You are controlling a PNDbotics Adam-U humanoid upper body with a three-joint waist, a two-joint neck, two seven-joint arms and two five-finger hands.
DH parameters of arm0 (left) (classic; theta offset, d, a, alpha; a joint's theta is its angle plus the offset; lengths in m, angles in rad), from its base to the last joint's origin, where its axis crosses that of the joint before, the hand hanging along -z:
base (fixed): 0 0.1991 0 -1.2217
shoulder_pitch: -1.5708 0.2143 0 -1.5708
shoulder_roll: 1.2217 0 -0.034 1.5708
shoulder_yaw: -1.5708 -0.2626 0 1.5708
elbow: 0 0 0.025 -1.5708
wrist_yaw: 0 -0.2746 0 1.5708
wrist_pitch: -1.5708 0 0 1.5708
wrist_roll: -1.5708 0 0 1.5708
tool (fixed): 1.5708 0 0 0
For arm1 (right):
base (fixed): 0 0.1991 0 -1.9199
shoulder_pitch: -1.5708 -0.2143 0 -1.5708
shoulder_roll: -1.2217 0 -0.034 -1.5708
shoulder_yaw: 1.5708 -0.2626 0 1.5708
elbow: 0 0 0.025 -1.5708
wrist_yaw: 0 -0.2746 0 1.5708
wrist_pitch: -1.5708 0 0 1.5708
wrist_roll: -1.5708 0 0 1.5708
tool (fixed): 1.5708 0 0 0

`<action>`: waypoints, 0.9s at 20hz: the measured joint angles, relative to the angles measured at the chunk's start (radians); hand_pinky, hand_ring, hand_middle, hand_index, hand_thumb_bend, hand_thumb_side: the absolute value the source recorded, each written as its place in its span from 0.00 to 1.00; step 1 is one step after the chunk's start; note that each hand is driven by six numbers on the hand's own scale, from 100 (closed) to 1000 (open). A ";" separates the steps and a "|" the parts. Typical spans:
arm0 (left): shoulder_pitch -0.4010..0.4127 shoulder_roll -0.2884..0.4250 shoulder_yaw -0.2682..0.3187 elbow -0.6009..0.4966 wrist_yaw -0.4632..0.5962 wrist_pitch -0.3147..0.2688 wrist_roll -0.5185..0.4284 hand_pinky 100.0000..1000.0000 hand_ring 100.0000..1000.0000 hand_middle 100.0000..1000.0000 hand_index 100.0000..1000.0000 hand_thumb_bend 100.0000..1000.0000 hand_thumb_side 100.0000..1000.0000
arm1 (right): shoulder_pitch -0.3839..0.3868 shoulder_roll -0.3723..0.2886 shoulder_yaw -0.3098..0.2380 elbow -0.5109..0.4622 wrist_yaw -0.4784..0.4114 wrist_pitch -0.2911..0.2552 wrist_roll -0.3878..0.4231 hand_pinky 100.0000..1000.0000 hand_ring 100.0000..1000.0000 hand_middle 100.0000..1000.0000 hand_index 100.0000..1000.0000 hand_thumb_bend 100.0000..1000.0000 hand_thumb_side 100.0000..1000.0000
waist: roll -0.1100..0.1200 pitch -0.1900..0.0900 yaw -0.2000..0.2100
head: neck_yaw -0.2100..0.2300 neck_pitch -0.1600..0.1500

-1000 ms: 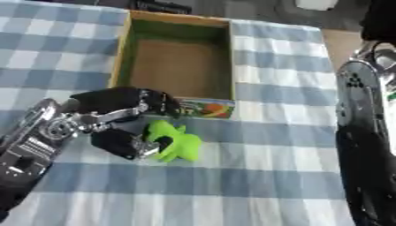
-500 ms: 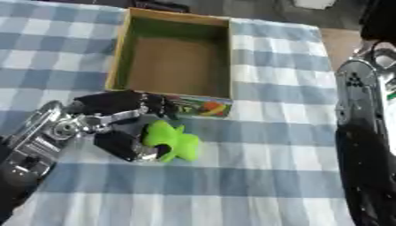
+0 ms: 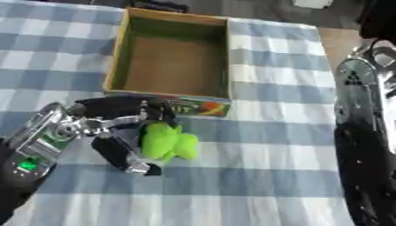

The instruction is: Pick up objects on the table and place them in the box.

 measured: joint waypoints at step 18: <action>0.000 0.000 0.010 -0.034 -0.050 -0.060 0.284 0.00 0.14 0.41 0.49 0.00 0.50 | 0.000 0.000 0.002 0.000 0.000 0.000 0.000 0.35 0.33 0.35 0.49 0.00 0.79 | 0.000 0.000 0.000 | -0.003 0.000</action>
